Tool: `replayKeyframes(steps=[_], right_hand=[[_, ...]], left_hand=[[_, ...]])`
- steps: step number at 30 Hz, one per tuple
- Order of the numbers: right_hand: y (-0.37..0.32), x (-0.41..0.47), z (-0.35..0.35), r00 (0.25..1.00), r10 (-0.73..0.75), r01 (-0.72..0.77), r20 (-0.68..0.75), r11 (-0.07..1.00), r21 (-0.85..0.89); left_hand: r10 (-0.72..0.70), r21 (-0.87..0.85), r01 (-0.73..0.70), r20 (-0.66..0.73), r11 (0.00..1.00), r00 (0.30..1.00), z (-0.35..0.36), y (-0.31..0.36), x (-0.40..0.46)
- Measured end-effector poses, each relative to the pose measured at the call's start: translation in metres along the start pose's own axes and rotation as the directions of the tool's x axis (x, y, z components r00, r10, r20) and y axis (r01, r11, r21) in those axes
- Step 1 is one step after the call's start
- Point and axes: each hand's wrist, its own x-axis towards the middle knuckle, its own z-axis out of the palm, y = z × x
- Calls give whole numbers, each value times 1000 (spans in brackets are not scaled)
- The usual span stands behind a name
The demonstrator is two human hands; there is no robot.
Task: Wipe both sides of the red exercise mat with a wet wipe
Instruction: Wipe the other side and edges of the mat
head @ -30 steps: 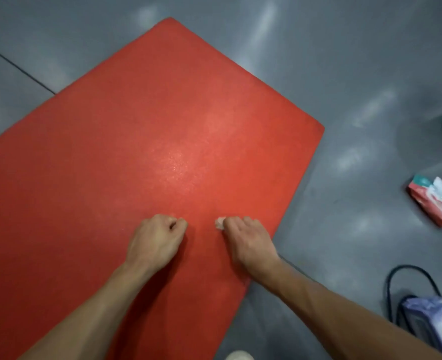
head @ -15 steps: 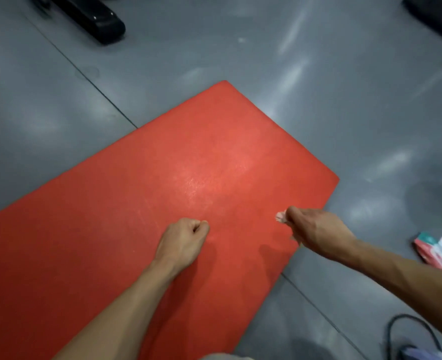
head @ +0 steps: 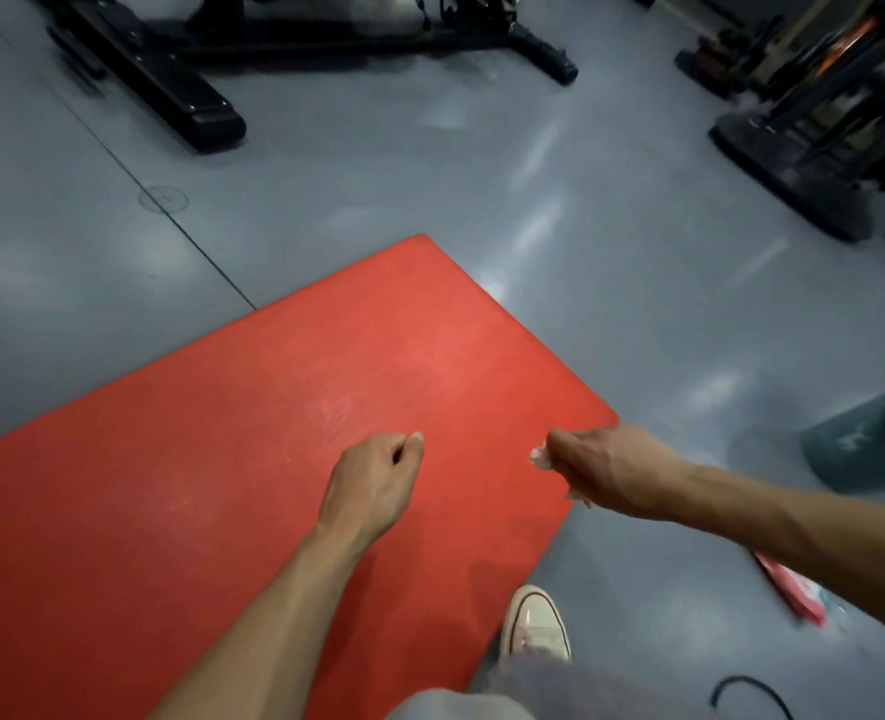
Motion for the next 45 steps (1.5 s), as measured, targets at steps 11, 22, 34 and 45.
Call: replayKeyframes(steps=[11,22,34,45], right_hand=[[-5,59,111,996,-15,30,-89,987,161],[-30,92,156,986,91,-15,-139,882,470],[-176,235,-16,875,-347,461,-337,388,798],[-325,275,-126,791,-554,336,-261,36,941]], left_hand=[[-125,41,121,125,992,984,31,-54,16],[-190,190,167,107,967,976,27,-70,29],[-291,-208,259,-141,943,946,-188,-95,-1],[-303,-705,-29,-341,709,890,-282,-79,-54]])
